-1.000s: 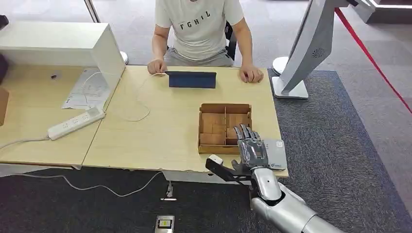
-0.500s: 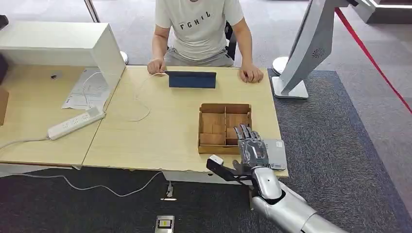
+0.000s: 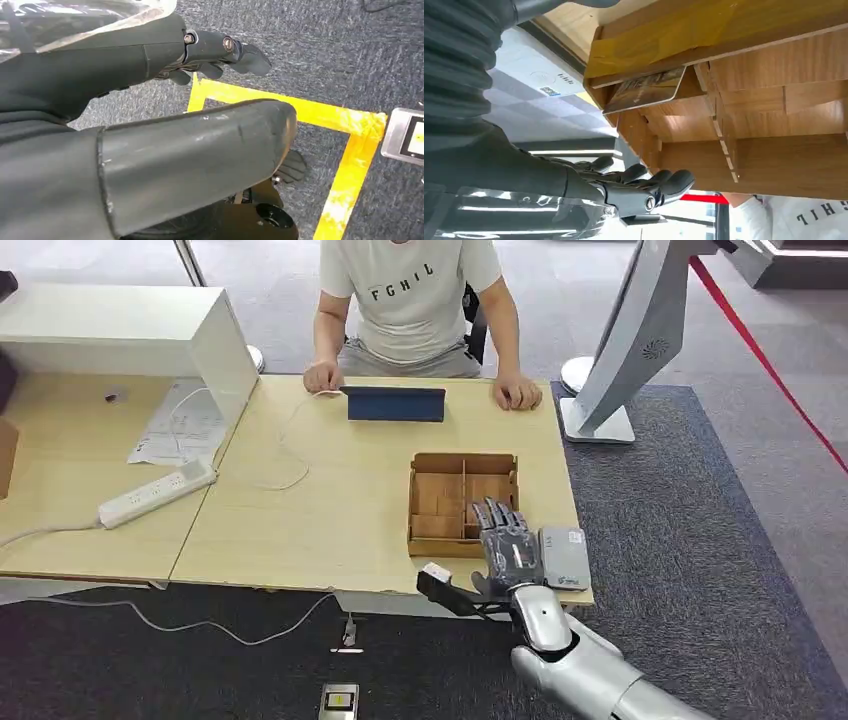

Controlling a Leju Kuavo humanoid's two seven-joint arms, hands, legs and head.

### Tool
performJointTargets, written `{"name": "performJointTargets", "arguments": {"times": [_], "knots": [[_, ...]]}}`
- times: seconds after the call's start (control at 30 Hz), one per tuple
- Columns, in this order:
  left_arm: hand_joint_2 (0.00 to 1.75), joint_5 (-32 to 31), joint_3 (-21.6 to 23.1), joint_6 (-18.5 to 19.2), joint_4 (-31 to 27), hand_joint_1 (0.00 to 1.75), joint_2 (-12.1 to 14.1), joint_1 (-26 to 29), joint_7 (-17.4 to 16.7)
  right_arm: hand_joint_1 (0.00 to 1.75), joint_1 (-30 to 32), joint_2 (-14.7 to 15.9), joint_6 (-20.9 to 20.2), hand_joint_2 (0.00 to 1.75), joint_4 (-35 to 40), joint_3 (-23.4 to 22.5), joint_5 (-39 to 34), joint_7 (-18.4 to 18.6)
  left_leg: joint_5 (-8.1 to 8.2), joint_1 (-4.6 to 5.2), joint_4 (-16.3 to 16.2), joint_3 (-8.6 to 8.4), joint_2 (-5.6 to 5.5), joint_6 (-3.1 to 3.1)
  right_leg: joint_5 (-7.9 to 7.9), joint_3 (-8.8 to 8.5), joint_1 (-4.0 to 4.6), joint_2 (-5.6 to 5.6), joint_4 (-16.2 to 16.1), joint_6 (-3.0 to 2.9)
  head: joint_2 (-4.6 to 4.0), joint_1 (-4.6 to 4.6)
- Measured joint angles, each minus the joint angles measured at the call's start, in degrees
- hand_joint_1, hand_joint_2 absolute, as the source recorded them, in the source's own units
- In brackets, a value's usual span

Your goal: Pass the card to the sensor for recognition and then transmit it.

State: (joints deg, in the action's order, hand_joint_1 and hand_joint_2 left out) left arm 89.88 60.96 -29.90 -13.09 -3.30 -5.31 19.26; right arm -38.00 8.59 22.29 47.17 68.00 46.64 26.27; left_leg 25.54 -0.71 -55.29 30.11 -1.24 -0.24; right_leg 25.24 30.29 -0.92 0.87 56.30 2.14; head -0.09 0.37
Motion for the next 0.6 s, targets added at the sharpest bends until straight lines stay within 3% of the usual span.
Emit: {"name": "performJointTargets", "arguments": {"times": [0.27, 0.3, 0.33, 0.37, 0.4, 0.6], "knots": [[0.0, -0.22, 0.0, 0.68, 0.0, 0.0, 0.07, 0.0, -0.07, 0.0, 0.0, 0.48, -0.28, 1.75, 0.04, 0.35, -0.17, 1.16, 0.0, 0.0, 0.0, 0.0, 0.0, 0.0, 0.0, 0.01, 0.0, 0.0, 0.0, 0.0, 0.0, 0.0], [0.0, -0.35, 0.0, 0.81, 0.0, 0.0, 0.09, 0.0, -0.07, 0.33, 0.0, 0.57, -0.28, 1.75, 0.07, 0.35, -0.33, 1.25, 0.0, 0.0, 0.0, 0.0, 0.0, 0.0, 0.0, 0.01, 0.0, 0.0, 0.0, 0.0, 0.0, 0.0], [0.0, -0.39, 0.0, 0.94, 0.0, 0.0, 0.11, 0.0, -0.07, 0.33, 0.0, 0.66, -0.26, 1.75, 0.07, 0.35, -0.55, 1.49, 0.0, 0.0, 0.0, 0.0, 0.0, 0.0, 0.0, 0.01, 0.0, 0.0, 0.0, 0.0, 0.0, 0.0], [0.0, -0.52, 0.0, 0.96, 0.0, 0.0, 0.13, 0.0, -0.07, 0.94, -0.01, 0.79, -0.24, 1.75, 0.07, 0.35, -0.79, 1.75, 0.0, 0.0, 0.0, 0.0, 0.0, 0.0, 0.0, 0.01, 0.0, 0.0, 0.0, 0.0, 0.0, 0.0], [0.0, -0.55, 0.0, 0.98, 0.0, 0.0, 0.15, 0.0, -0.07, 1.75, -0.01, 0.94, -0.24, 1.75, 0.07, 0.33, -0.9, 1.84, 0.0, 0.0, 0.0, 0.0, 0.0, 0.0, 0.0, 0.01, 0.0, 0.0, -0.01, 0.0, 0.0, 0.0], [0.0, -0.55, 0.0, 1.07, 0.0, 0.0, 0.37, -0.01, -0.52, 1.75, -0.1, 1.86, -0.7, 1.75, 0.63, 0.28, -1.22, 2.21, 0.0, 0.0, 0.0, 0.0, 0.0, 0.0, 0.0, 0.01, 0.0, 0.0, 0.0, 0.0, 0.0, -0.02]]}}
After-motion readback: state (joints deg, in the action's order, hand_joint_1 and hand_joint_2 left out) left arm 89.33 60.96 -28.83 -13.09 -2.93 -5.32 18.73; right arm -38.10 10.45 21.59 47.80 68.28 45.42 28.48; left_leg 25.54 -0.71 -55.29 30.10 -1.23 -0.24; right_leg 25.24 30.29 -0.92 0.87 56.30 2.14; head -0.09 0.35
